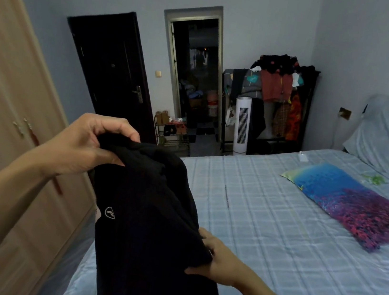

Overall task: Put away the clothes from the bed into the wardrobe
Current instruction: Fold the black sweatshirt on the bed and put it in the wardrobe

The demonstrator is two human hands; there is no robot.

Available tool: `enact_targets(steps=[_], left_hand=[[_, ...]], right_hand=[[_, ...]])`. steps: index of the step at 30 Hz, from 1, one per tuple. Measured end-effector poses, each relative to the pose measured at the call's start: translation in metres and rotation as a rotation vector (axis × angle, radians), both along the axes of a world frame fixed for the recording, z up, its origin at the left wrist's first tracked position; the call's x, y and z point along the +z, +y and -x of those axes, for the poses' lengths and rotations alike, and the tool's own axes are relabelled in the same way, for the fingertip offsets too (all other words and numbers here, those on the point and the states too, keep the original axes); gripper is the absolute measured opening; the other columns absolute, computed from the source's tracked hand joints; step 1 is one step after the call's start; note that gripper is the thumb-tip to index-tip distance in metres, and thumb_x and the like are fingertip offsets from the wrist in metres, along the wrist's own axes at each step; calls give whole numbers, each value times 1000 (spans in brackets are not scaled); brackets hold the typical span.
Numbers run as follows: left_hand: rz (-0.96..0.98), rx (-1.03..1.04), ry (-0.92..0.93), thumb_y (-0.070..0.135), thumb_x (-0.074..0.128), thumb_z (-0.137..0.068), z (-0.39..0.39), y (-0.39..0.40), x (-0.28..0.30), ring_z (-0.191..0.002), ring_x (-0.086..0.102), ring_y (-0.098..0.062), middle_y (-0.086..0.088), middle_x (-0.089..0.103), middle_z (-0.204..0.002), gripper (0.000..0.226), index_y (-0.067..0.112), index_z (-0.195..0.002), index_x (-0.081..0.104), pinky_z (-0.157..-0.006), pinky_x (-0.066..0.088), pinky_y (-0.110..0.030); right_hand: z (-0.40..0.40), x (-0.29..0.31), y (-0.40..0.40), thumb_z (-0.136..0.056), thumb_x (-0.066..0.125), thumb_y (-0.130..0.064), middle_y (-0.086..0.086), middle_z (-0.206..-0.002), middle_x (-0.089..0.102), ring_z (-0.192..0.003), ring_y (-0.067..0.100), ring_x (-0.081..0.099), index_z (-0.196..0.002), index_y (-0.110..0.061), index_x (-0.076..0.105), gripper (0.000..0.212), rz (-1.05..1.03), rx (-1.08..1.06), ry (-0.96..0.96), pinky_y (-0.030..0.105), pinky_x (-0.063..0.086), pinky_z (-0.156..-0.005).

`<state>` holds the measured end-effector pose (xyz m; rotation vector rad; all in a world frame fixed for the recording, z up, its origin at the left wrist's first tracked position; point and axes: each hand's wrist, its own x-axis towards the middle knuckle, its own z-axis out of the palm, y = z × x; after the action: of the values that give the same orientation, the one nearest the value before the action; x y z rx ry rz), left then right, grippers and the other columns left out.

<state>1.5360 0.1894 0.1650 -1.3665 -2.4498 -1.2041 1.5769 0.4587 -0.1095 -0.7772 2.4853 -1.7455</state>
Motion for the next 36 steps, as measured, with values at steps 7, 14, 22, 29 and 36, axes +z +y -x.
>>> enact_targets(steps=[7, 14, 22, 29, 36], left_hand=[[23, 107, 39, 14, 81, -66, 4, -16, -7, -73, 61, -8, 5, 67, -80, 28, 27, -89, 71, -68, 48, -16], [-31, 229, 129, 43, 78, -59, 20, -26, -25, -69, 58, -4, 0, 66, -77, 33, 30, -87, 67, -66, 45, -15], [-128, 193, 167, 33, 85, -63, 25, -2, -33, -70, 59, -4, 0, 67, -78, 31, 32, -89, 67, -67, 46, -16], [-104, 173, 138, 13, 85, -66, 32, 16, -43, -68, 59, -1, 7, 63, -76, 33, 32, -86, 66, -65, 45, -11], [40, 234, 75, -2, 81, -74, 33, 7, -43, -93, 71, -12, 6, 74, -96, 50, 35, -106, 70, -82, 56, -29]], right_hand=[[7, -10, 6, -73, 78, -25, -16, -85, 67, -81, 8, 66, -78, -38, 72, 16, 121, -341, 94, 22, 48, -75], [6, 39, 62, -76, 78, -6, -14, -87, 67, -82, 8, 66, -89, -22, 72, 22, -62, -468, 449, 22, 48, -73], [-6, 48, 107, -73, 85, -11, -6, -82, 65, -78, 12, 64, -96, -27, 65, 35, -27, -540, 239, 20, 48, -71], [-11, 37, 123, -97, 60, -21, -11, -75, 58, -72, 5, 55, -83, -28, 57, 16, -104, -507, 116, 23, 43, -68], [-14, 57, 137, -84, 76, -20, -3, -66, 57, -63, 6, 54, -76, -9, 64, 18, -43, -417, 50, 21, 42, -59]])
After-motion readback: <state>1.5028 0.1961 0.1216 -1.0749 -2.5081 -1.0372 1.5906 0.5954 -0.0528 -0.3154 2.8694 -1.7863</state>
